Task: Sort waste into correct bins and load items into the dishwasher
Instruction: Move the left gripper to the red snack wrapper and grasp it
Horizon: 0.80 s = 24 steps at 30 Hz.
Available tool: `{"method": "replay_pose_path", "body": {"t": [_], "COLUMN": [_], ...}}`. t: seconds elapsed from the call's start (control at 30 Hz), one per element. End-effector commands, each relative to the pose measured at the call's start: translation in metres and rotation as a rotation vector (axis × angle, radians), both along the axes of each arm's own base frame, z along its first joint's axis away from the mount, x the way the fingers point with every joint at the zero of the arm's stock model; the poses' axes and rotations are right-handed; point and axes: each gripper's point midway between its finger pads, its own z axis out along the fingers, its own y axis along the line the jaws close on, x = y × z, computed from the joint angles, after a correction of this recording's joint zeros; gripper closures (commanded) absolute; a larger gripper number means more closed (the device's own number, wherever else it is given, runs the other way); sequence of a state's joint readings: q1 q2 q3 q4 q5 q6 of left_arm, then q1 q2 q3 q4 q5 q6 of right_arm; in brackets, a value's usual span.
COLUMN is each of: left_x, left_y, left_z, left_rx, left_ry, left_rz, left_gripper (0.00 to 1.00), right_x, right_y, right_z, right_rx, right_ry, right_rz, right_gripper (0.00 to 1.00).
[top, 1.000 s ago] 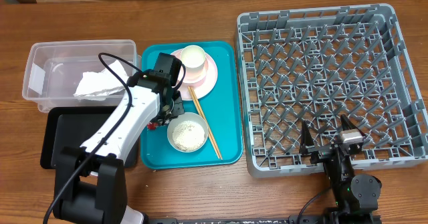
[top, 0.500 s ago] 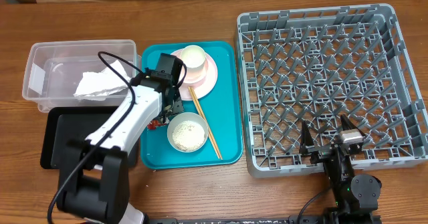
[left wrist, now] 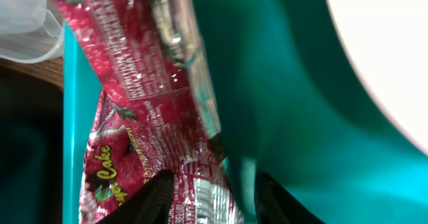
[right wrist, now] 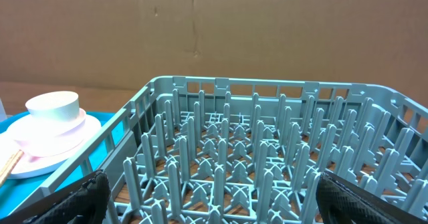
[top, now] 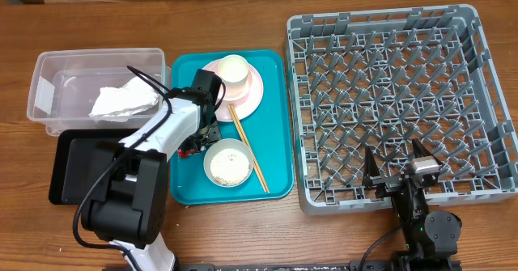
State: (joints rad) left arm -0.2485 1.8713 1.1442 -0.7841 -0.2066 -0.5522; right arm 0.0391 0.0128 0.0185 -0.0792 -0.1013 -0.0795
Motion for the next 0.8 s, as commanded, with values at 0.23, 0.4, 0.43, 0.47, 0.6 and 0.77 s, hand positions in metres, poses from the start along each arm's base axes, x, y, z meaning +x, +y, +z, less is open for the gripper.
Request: {"method": "replay_pose_path", "body": {"t": [0.23, 0.4, 0.43, 0.47, 0.6, 0.77], "left_x": [-0.005, -0.004, -0.004, -0.004, -0.003, 0.008], "left_y": [-0.004, -0.01, -0.011, -0.011, -0.011, -0.014], "left_z": [-0.015, -0.016, -0.016, -0.016, -0.014, 0.004], "left_rx": [-0.03, -0.064, -0.067, -0.068, -0.069, -0.077], "left_ry": [0.035, 0.035, 0.035, 0.034, 0.032, 0.006], "left_rz": [0.018, 0.016, 0.016, 0.016, 0.014, -0.006], "left_gripper": [0.69, 0.85, 0.92, 0.96, 0.96, 0.96], "right_x": [0.0, 0.0, 0.0, 0.0, 0.0, 0.0], "right_y": [0.0, 0.0, 0.0, 0.0, 0.0, 0.0], "right_z": [-0.002, -0.002, -0.002, -0.002, -0.002, -0.002], "right_rx": [-0.003, -0.003, -0.003, -0.003, -0.003, -0.003], "right_ry": [-0.005, -0.005, -0.005, -0.005, -0.005, -0.005], "right_rz": [0.001, 0.001, 0.001, 0.001, 0.001, 0.001], "right_gripper": [0.0, 0.0, 0.0, 0.0, 0.0, 0.0]}}
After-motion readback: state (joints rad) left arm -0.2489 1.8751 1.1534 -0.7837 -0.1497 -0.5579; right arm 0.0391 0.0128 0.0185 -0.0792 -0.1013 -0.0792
